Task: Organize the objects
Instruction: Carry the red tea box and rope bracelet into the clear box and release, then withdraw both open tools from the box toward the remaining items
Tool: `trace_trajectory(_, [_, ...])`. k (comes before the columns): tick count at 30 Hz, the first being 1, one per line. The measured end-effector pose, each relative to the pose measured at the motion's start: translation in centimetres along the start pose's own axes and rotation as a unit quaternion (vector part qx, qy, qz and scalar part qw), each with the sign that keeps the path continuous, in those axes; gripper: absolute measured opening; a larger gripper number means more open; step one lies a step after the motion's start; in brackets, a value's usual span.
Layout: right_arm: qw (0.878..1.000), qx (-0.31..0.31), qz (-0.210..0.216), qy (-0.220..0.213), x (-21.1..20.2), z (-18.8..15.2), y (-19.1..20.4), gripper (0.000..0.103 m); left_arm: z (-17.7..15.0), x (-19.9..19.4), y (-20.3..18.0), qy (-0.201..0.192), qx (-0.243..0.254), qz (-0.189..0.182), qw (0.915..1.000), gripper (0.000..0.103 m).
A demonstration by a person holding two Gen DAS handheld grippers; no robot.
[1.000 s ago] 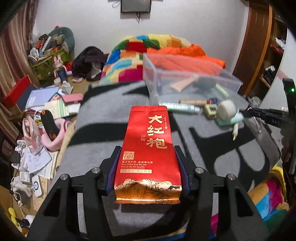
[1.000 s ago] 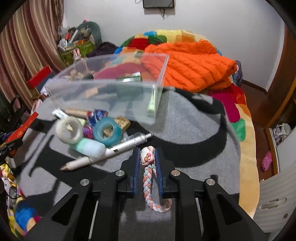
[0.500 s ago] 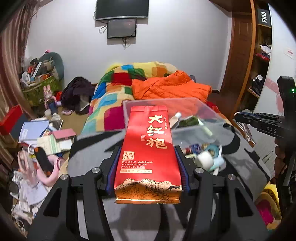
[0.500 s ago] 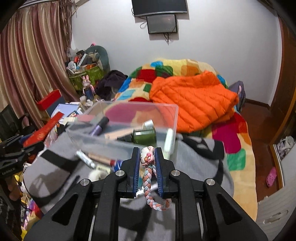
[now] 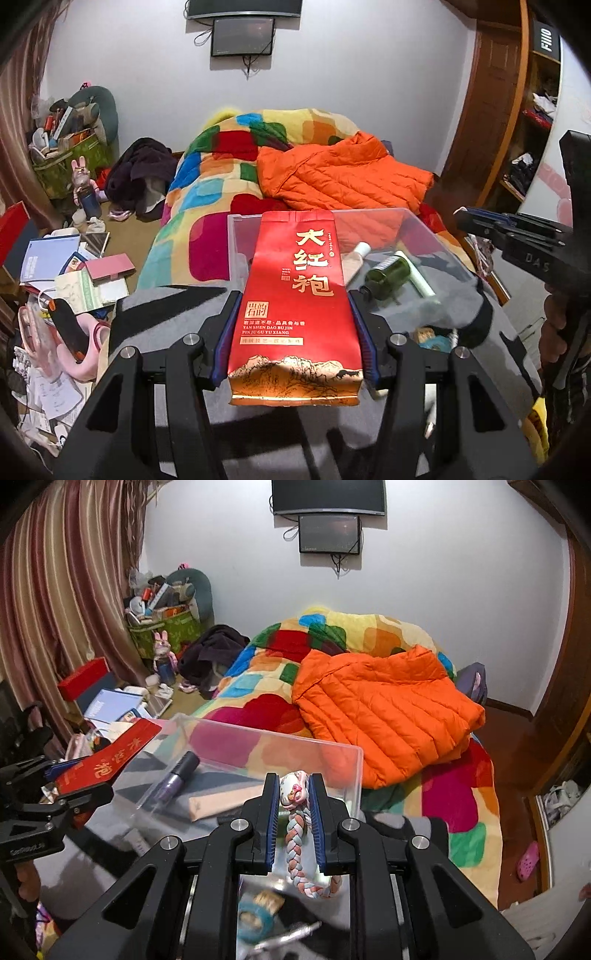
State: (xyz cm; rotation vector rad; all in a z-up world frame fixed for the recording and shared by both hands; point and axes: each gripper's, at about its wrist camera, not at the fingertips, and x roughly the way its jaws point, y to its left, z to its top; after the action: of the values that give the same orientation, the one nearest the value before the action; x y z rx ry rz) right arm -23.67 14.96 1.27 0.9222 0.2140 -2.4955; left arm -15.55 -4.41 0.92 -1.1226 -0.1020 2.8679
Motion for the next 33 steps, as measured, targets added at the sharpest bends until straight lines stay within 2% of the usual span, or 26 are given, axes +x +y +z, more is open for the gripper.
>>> trace_trajectory(4, [1.0,-0.006,-0.005,0.026,2.9,0.2,0.4,0.014,0.5,1.8,0.4,0.018,-0.01,-0.006,0.9998,0.055])
trace_trajectory(10, [0.997,-0.01,0.004,0.071,6.5,-1.3,0.9,0.014,1.1,4.3,-0.1,0.044,0.002,-0.006,0.999,0.055])
trace_trajectory(15, [0.995,-0.023,0.018,0.091,7.6,-1.9,1.8,0.015,1.1,5.3,-1.1,0.055,0.017,-0.015,0.9983,0.055])
trace_trajectory(18, [0.994,-0.024,0.03,0.106,7.9,-2.1,2.0,0.019,1.0,5.2,-1.7,0.055,0.025,-0.017,0.998,0.055])
trace_trajectory(22, [0.994,-0.02,0.036,0.102,7.1,-2.2,1.7,0.028,0.9,4.5,-2.1,0.051,0.033,-0.014,0.998,0.058])
trace_trajectory(24, [0.995,-0.014,0.041,0.095,6.3,-2.1,1.5,0.034,0.8,3.8,-2.4,0.046,0.038,-0.009,0.9982,0.061])
trace_trajectory(28, [0.996,-0.01,0.043,0.079,4.1,-2.1,1.0,0.039,0.7,1.9,-3.0,0.024,0.048,-0.006,0.9985,0.068])
trace_trajectory(30, [0.997,-0.009,0.038,0.071,3.0,-2.3,0.8,0.044,0.6,1.0,-3.3,0.015,0.051,-0.005,0.9986,0.075])
trace_trajectory(33, [0.998,-0.007,0.031,0.057,1.2,-2.9,0.3,0.053,0.2,-0.4,-3.9,0.002,0.06,-0.003,0.9982,0.077])
